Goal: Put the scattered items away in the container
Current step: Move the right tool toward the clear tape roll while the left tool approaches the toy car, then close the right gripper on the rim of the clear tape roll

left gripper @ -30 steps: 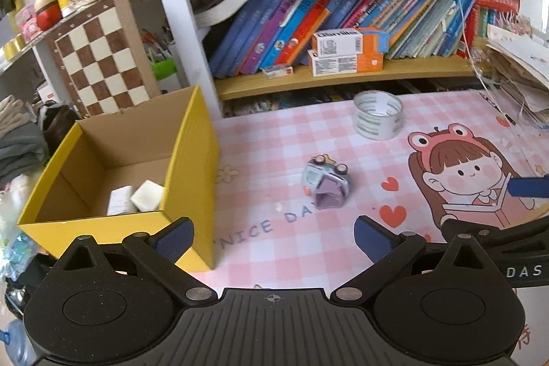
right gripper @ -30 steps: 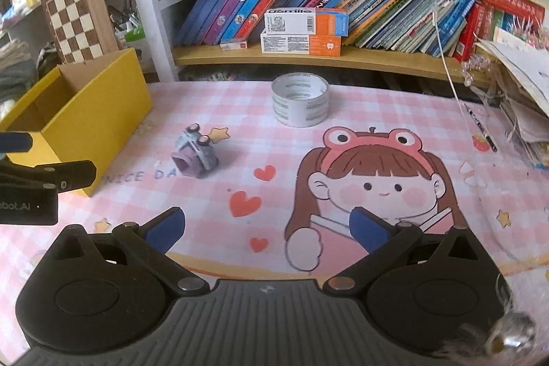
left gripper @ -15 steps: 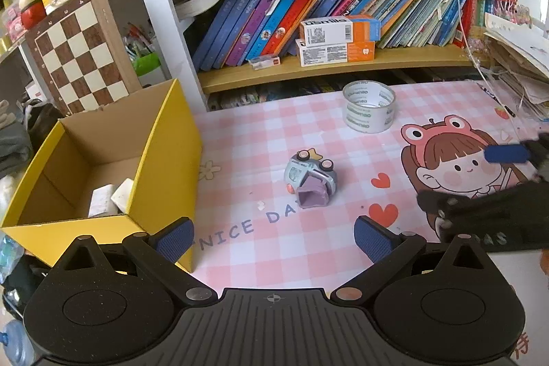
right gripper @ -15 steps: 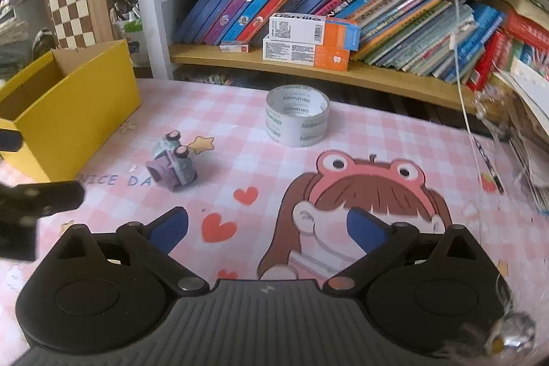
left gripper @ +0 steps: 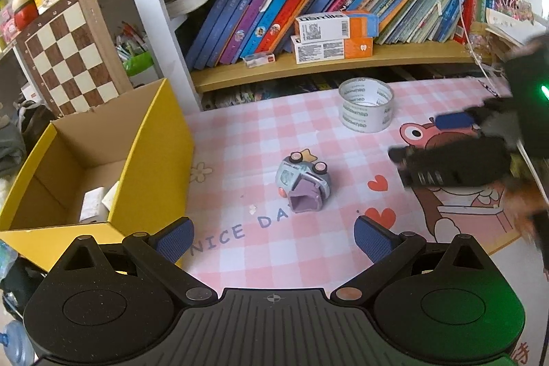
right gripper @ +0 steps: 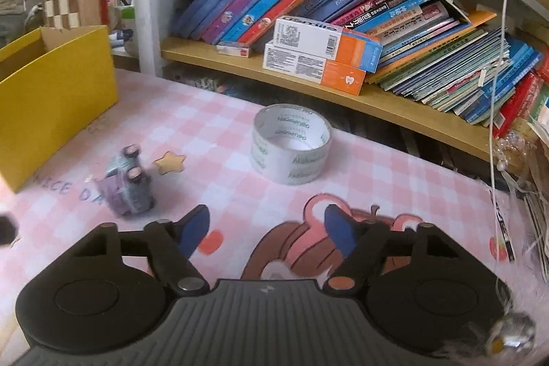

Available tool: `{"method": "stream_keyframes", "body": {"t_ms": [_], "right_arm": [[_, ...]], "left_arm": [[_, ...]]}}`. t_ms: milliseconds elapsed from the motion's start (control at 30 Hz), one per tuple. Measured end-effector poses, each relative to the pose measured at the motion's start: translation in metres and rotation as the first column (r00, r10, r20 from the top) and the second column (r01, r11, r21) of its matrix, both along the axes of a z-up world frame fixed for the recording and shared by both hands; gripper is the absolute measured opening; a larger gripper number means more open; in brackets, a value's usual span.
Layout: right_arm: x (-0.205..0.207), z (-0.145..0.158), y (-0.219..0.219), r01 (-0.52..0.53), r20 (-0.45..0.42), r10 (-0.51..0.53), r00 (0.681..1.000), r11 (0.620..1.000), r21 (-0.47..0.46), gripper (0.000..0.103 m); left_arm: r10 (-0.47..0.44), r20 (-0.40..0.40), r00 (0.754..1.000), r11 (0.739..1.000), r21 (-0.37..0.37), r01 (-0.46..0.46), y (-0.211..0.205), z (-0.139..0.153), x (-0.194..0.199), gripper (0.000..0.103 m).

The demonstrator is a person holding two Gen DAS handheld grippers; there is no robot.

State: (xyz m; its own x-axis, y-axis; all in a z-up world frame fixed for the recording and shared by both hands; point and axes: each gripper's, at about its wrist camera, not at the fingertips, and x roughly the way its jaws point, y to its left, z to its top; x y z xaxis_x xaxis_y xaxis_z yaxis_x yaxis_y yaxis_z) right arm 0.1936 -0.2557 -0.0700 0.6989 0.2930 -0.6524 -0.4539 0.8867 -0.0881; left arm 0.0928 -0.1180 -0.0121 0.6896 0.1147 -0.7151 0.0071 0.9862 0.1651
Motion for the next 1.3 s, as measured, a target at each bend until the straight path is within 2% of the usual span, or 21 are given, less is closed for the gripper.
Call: {"method": "stream_keyframes", "body": {"t_ms": [267,833,967,1167,1300], "right_arm": [[0.035,-0.008,0.011,-0.105,0.027,0.107,0.994,0.992,-0.069,0.059],[0.063,-0.021,0.029,-0.167,0.003,0.168,0.986,0.982,-0.091,0.055],[0.066,-0.021,0.031,-0.166,0.034,0.172,0.985,0.979,-0.121,0.054],[0.066,-0.01,0.031,-0.14,0.096,0.149,0.984,0.986,-0.094,0.054],[0.069,-0.006,0.039,-0.169,0.123,0.182,0.976,0.98,-0.109,0.054]], "left_arm": [[0.008,-0.012,1.0,1.0,0.007,-0.008,0.001,-0.003,0.004,0.101],[0.039,-0.033,0.999,0.999,0.009,-0.039,0.008,-0.008,0.012,0.101],[0.039,-0.038,0.998,0.999,0.009,-0.039,0.007,-0.01,0.014,0.101],[0.048,-0.044,0.998,0.999,0.006,-0.048,0.009,-0.011,0.018,0.101],[0.053,-0.044,0.998,0.999,0.006,-0.053,0.009,-0.011,0.022,0.101]]}}
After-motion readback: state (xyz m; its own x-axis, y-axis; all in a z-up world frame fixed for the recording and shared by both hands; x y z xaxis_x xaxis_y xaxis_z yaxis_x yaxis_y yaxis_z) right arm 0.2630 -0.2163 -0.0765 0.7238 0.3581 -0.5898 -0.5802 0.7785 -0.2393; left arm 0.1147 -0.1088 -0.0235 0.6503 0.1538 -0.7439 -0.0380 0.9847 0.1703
